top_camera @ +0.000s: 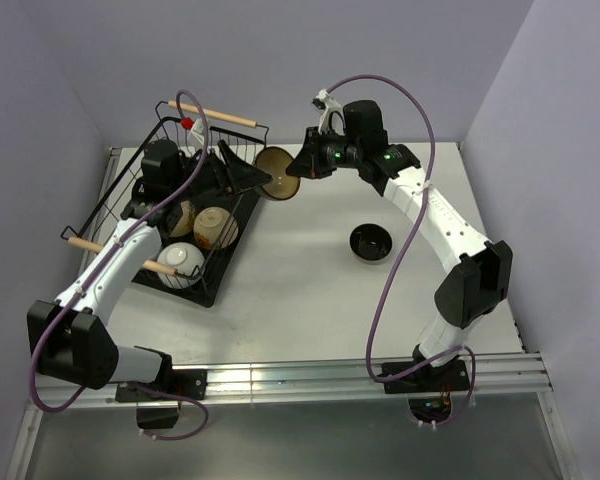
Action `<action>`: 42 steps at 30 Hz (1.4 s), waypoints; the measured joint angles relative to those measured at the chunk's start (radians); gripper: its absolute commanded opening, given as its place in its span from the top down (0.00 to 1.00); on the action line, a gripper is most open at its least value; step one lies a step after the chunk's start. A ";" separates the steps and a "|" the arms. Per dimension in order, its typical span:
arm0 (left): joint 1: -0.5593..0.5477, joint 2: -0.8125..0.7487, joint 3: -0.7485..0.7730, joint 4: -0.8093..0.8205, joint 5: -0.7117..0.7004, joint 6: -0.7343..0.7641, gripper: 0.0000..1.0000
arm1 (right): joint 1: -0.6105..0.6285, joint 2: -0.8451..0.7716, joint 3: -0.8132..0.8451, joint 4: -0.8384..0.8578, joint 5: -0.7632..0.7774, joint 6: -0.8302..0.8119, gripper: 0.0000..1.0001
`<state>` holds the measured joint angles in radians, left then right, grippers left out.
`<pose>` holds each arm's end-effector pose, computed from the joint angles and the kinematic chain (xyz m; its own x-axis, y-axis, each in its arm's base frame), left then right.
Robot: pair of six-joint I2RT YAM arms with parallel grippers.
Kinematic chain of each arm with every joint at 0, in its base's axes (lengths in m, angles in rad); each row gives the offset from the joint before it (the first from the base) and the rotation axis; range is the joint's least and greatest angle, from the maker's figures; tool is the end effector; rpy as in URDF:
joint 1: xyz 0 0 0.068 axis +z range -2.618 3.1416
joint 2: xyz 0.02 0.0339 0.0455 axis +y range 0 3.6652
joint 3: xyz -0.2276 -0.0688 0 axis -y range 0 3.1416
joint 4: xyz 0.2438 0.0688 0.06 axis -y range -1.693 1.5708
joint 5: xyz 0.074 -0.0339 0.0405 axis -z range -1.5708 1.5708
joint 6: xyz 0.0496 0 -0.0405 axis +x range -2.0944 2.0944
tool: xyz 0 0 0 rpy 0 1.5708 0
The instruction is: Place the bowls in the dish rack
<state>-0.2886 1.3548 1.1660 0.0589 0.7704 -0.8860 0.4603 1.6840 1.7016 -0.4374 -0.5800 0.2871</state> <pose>0.3071 -0.1272 0.3348 -0.7495 -0.3573 -0.5573 0.4517 0.3394 -0.8251 0.3408 0.1993 0.3569 -0.5824 -0.0244 -0.8125 -0.6830 0.5568 0.4728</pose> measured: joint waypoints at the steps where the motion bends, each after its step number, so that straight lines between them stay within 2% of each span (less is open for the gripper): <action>1: 0.000 0.000 -0.003 0.003 0.000 -0.003 0.36 | 0.000 0.002 0.000 0.000 0.000 0.000 1.00; 3: 0.001 0.001 -0.008 0.007 -0.001 -0.014 0.49 | 0.000 0.005 0.001 -0.002 0.002 -0.001 1.00; 4: 0.002 0.002 -0.010 0.010 -0.001 -0.018 0.63 | 0.000 0.006 0.003 -0.003 0.001 0.000 1.00; 6: 0.002 0.003 -0.015 0.019 -0.001 -0.023 0.81 | 0.000 0.010 0.008 -0.006 0.001 -0.001 1.00; 7: 0.003 0.003 -0.016 0.023 -0.002 -0.025 0.98 | 0.000 0.013 0.011 -0.007 0.001 -0.003 1.00; 8: 0.003 0.003 -0.017 0.028 -0.002 -0.026 1.00 | 0.000 0.016 0.018 -0.010 0.001 -0.005 1.00; 12: 0.010 0.003 -0.018 0.038 -0.005 -0.035 1.00 | 0.002 0.031 0.043 -0.021 -0.002 -0.009 0.99; 13: 0.013 0.003 -0.020 0.043 -0.005 -0.039 1.00 | 0.002 0.036 0.049 -0.023 -0.003 -0.009 0.96; 14: 0.018 0.003 -0.026 0.051 -0.003 -0.044 1.00 | 0.003 0.042 0.056 -0.023 -0.005 -0.008 0.90; 20: 0.057 0.003 -0.066 0.079 0.021 -0.090 1.00 | 0.012 0.082 0.080 -0.023 -0.024 0.011 0.71; 25: 0.090 0.003 -0.096 0.094 0.036 -0.133 1.00 | 0.013 0.106 0.118 -0.020 -0.040 0.027 0.66; 27: 0.101 0.003 -0.098 0.102 0.038 -0.146 1.00 | 0.013 0.126 0.150 -0.019 -0.049 0.037 0.61; 34: 0.162 0.003 -0.116 0.089 0.029 -0.167 1.00 | 0.026 0.182 0.248 0.003 -0.097 0.078 0.29; 37: 0.199 0.003 -0.116 0.079 0.018 -0.166 1.00 | 0.031 0.182 0.263 0.013 -0.102 0.087 0.21; 42: 0.283 0.012 -0.104 0.039 -0.006 -0.138 1.00 | 0.031 0.182 0.265 0.022 -0.101 0.088 0.19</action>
<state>-0.0051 1.3666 1.0622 0.0978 0.7647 -1.0241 0.4911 1.8656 1.9663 -0.4152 -0.6811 0.3748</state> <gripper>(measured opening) 0.713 0.799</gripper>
